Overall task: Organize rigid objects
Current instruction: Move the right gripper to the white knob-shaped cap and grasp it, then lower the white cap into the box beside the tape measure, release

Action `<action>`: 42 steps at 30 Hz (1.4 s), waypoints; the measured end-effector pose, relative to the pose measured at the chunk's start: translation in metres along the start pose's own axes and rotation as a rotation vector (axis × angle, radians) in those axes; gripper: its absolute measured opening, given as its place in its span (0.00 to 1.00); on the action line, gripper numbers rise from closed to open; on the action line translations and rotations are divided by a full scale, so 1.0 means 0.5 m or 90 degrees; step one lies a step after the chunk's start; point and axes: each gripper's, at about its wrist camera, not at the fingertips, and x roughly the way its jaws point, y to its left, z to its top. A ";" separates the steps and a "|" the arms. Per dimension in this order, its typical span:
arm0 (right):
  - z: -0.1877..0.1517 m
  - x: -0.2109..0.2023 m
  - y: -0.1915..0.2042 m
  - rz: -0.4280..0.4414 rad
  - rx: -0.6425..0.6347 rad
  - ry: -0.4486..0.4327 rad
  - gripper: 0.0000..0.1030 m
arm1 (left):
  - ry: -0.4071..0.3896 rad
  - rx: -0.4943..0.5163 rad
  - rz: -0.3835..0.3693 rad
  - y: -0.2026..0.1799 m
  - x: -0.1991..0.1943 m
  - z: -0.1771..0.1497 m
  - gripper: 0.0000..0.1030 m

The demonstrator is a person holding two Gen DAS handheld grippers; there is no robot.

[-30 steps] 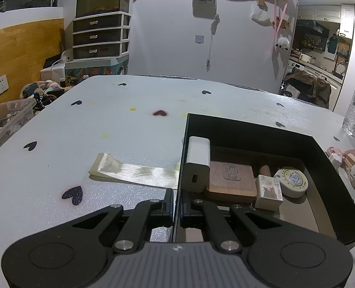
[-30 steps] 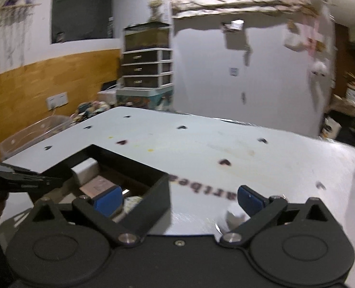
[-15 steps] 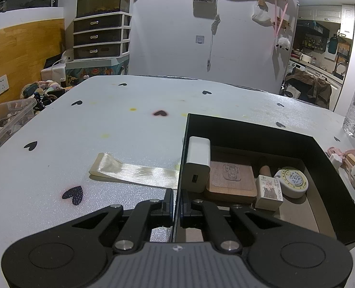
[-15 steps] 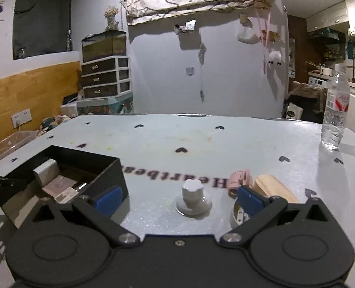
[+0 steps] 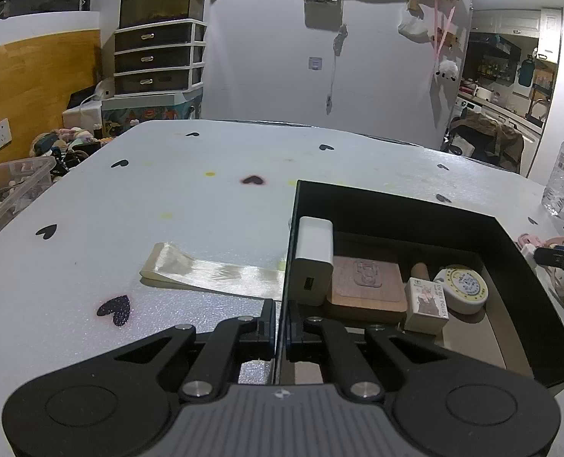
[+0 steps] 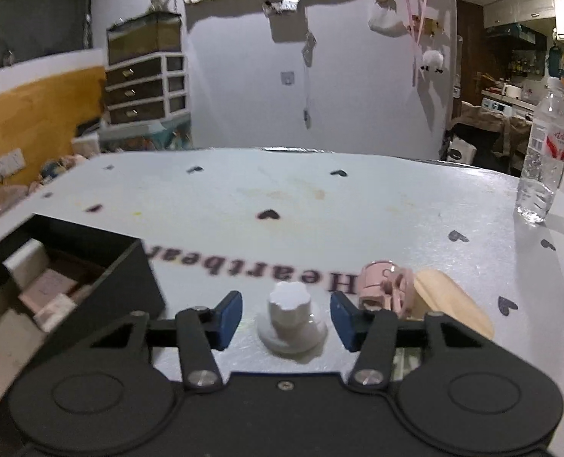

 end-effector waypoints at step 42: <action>0.081 -0.078 0.114 0.355 -0.113 0.010 0.29 | 0.000 -0.002 -0.008 0.000 0.012 0.002 0.03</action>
